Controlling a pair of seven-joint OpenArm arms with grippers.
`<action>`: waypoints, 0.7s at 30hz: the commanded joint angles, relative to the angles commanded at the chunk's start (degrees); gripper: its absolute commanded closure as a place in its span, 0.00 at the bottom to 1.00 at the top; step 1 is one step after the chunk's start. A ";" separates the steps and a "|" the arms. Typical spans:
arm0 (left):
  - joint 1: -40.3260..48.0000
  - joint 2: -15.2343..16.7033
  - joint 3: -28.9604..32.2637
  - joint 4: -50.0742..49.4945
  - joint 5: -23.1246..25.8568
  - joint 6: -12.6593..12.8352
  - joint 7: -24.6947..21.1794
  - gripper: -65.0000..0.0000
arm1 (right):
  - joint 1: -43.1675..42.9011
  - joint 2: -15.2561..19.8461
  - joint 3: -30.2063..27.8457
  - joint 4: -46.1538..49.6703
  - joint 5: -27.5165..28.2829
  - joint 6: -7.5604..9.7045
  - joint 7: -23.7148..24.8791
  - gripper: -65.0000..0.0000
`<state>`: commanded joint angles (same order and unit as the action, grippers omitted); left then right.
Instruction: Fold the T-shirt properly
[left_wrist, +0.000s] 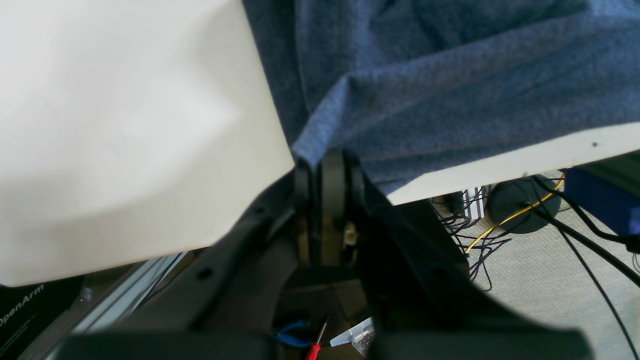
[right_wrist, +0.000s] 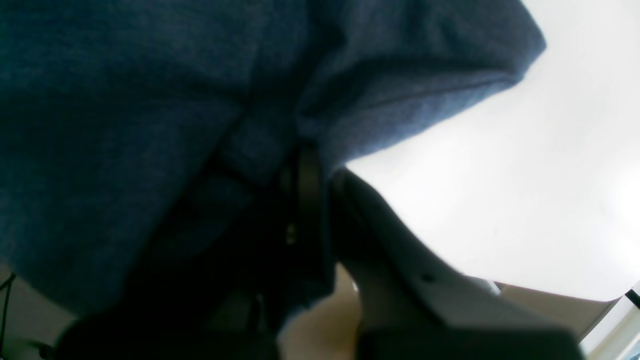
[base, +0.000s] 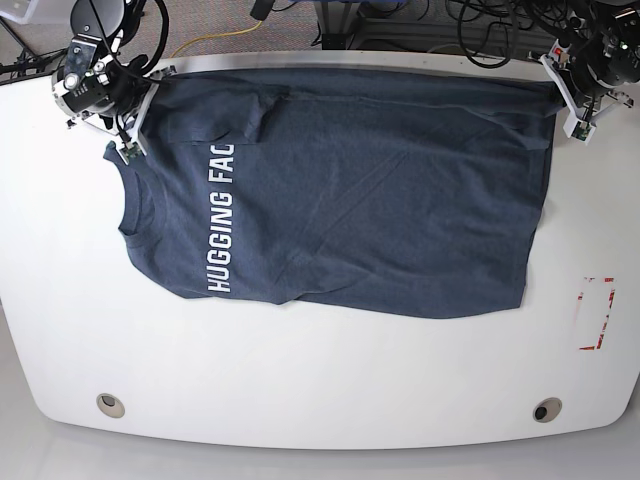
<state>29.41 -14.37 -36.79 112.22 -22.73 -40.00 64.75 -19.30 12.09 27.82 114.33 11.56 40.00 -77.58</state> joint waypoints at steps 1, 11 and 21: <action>-0.18 0.00 0.00 0.00 0.00 0.00 0.00 1.00 | 0.00 0.00 0.00 0.00 0.00 0.00 0.00 1.00; -10.20 3.78 1.93 0.18 -0.09 0.00 0.26 1.00 | 9.14 0.26 0.26 -4.40 -0.26 0.00 -0.09 1.00; -28.92 7.12 12.84 0.18 6.86 4.26 -1.67 1.00 | 30.42 0.62 -0.26 -16.62 -0.35 0.00 1.93 1.00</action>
<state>0.48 -7.25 -23.96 112.40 -15.87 -35.74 63.08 11.12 12.70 27.56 97.71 11.21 40.00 -75.65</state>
